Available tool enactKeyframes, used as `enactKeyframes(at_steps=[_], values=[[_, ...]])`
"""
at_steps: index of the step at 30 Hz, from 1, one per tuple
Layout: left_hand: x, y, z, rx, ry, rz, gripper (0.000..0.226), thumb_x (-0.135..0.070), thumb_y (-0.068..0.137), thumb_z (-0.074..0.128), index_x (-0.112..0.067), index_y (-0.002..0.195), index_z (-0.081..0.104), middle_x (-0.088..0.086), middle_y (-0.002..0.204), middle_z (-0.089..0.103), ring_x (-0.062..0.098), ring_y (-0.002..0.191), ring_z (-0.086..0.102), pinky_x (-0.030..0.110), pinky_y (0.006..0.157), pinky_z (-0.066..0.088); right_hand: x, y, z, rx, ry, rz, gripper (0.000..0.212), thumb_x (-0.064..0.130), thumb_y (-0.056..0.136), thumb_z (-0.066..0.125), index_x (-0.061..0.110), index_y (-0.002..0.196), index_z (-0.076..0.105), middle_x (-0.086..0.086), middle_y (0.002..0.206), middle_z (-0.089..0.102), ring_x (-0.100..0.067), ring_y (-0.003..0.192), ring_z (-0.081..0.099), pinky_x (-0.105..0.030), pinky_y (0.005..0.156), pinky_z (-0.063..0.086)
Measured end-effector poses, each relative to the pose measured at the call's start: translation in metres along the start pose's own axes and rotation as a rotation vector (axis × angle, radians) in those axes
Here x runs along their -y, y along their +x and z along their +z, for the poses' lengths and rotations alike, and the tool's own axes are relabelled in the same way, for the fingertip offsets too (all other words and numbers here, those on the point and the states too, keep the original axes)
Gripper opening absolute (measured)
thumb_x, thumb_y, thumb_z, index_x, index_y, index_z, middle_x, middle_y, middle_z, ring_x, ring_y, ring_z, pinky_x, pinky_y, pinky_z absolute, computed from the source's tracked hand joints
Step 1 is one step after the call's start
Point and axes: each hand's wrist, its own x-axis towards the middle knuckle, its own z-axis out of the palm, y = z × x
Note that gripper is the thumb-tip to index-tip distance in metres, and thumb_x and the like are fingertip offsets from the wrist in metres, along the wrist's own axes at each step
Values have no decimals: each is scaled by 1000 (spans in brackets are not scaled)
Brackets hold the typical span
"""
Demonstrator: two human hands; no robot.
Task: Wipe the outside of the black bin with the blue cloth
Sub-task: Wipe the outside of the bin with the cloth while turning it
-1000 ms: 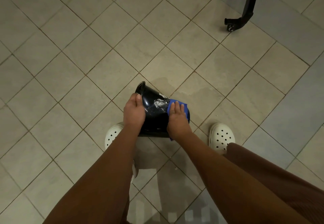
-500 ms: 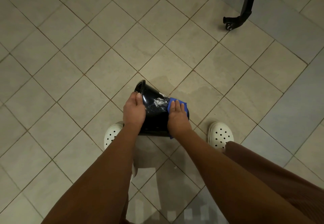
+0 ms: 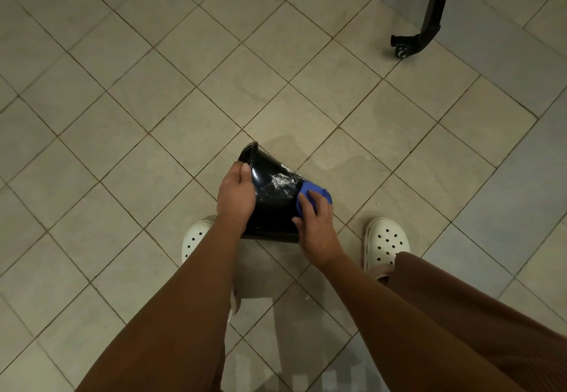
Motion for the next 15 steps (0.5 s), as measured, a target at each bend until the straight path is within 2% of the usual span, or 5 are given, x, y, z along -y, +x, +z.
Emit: enactKeyframes(at_steps=[3, 5, 7, 10, 15], values=[[0, -1, 1, -19, -27, -4, 29, -36, 104, 32, -22, 91, 54, 3, 87, 59, 29, 90, 59, 50, 91, 50, -7, 4, 2, -27, 44, 16, 59, 11, 95, 47, 8, 148, 21, -14, 153, 13, -27, 141, 13, -33, 116, 13], [0, -1, 1, -29, -5, -2, 30, -36, 104, 33, -24, 84, 52, 0, 82, 57, 25, 85, 57, 49, 88, 49, -9, 5, 3, -86, 68, 91, 67, -2, 86, 56, 1, 145, 25, -18, 149, 20, -30, 137, 21, -28, 114, 14], [-1, -2, 3, -32, 18, 3, 31, -35, 105, 32, -26, 82, 51, -3, 79, 56, 24, 84, 57, 47, 87, 49, -10, 6, 4, -113, 67, 107, 70, -10, 74, 62, -3, 138, 36, -20, 140, 32, -31, 126, 33, -29, 113, 23], [-2, -2, 1, -31, 42, 11, 28, -35, 105, 31, -21, 91, 52, 0, 82, 56, 30, 90, 60, 47, 86, 50, -6, 4, 8, -120, 38, -2, 66, -12, 69, 65, 0, 131, 46, -18, 132, 42, -32, 120, 41, -45, 104, 40], [-4, -4, 4, -19, 34, 33, 30, -35, 105, 31, -19, 96, 55, 5, 91, 62, 30, 93, 62, 49, 88, 52, -1, 12, 5, -95, -47, -80, 83, -6, 76, 64, 9, 147, 24, -10, 151, 24, -27, 139, 21, -37, 116, 19]])
